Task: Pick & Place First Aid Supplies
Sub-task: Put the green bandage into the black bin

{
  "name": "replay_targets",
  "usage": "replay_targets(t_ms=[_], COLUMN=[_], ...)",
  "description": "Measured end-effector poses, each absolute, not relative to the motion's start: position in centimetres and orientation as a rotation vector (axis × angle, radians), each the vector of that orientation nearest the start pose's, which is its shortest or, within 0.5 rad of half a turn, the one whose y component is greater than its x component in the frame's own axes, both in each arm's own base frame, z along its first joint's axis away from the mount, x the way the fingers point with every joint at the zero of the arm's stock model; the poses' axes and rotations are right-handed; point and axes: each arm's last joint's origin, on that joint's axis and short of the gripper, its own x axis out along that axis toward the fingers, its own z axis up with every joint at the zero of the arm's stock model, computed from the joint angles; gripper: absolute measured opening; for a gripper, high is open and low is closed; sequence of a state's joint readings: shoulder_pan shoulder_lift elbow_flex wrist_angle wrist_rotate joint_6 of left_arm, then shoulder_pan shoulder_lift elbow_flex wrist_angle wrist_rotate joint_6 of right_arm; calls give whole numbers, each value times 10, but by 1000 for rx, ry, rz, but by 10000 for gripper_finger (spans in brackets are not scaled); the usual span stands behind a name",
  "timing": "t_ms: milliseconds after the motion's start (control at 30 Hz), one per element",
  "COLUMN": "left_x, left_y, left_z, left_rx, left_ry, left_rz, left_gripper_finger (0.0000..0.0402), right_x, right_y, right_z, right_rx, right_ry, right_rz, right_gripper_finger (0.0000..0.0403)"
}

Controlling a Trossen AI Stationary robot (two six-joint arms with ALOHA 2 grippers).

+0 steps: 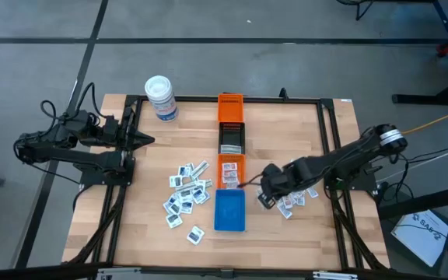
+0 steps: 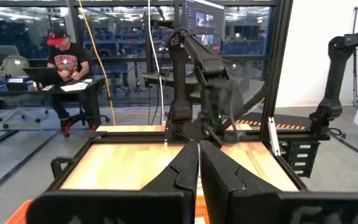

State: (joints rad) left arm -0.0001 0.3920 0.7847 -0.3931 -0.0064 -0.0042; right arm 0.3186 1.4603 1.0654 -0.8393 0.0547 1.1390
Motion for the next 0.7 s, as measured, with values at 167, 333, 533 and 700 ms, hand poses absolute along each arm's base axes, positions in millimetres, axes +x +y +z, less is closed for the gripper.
replay_targets(t_ms=[167,333,533,700], left_x=[76,76,76,76], left_y=[0,0,0,0], left_z=[354,354,354,354], left_rx=[-4,-4,-4,-4], left_ry=[0,0,0,0], left_rz=[7,7,6,7], left_gripper_finger=[9,9,13,10], right_x=[267,281,296,311], right_y=[59,30,-9,-43], right_z=[260,283,302,309], right_rx=[705,628,501,366], right_ry=[1078,998,939,927], right_rz=[-441,-402,-387,-344], right_gripper_finger=[3,2,2,2])
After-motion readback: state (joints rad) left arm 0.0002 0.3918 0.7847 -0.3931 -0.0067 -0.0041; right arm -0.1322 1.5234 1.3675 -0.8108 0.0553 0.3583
